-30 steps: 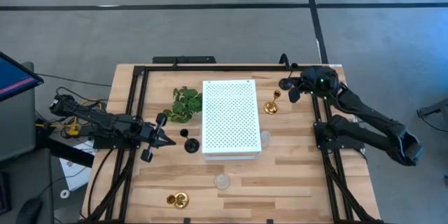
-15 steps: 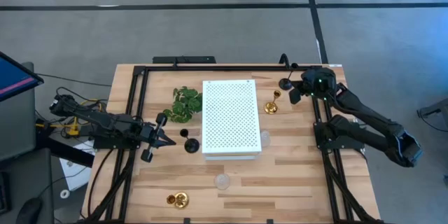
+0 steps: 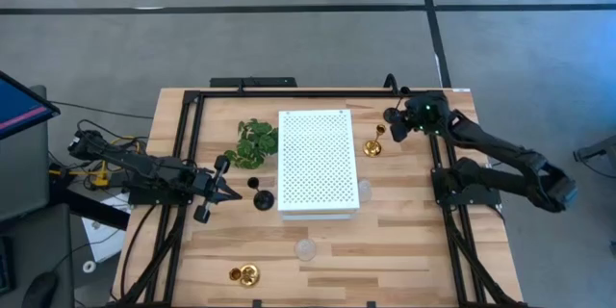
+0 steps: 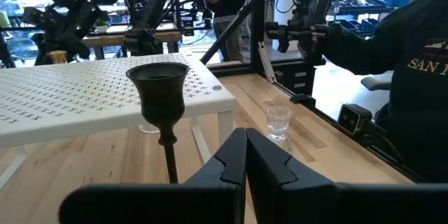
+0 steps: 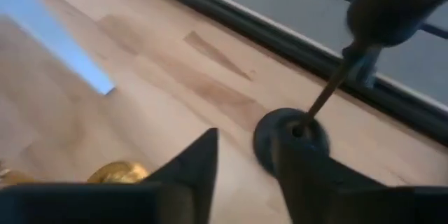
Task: Pick & Place candle stick holders
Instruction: Put the top black candle holder on the shelf
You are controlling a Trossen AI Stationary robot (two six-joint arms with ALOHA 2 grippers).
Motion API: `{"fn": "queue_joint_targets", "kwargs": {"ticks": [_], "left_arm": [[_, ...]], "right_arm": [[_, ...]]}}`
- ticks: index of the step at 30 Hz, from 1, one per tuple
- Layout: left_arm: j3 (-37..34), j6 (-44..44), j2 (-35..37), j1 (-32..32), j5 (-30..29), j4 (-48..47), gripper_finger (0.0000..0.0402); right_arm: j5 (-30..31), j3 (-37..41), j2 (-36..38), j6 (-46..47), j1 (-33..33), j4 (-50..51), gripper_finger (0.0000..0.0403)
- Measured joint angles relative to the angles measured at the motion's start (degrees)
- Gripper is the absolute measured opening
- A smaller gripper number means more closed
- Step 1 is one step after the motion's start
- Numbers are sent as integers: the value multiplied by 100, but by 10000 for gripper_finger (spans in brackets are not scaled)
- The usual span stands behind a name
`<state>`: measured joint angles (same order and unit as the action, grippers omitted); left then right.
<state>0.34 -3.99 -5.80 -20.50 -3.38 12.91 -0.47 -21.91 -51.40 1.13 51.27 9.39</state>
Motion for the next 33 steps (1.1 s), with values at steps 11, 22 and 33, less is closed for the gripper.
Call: {"fn": "queue_joint_targets", "kwargs": {"ticks": [11, 22, 33], "left_arm": [[0, 0, 0, 1, 0, 0, 6], [0, 0, 0, 1, 0, 0, 6], [0, 0, 0, 1, 0, -2, 6]], "right_arm": [[830, 0, -764, 240, -5, -1023, 268], [697, -2, -1274, 242, -31, -1811, 234], [813, -2, -1267, 161, -31, -1804, 35]]}}
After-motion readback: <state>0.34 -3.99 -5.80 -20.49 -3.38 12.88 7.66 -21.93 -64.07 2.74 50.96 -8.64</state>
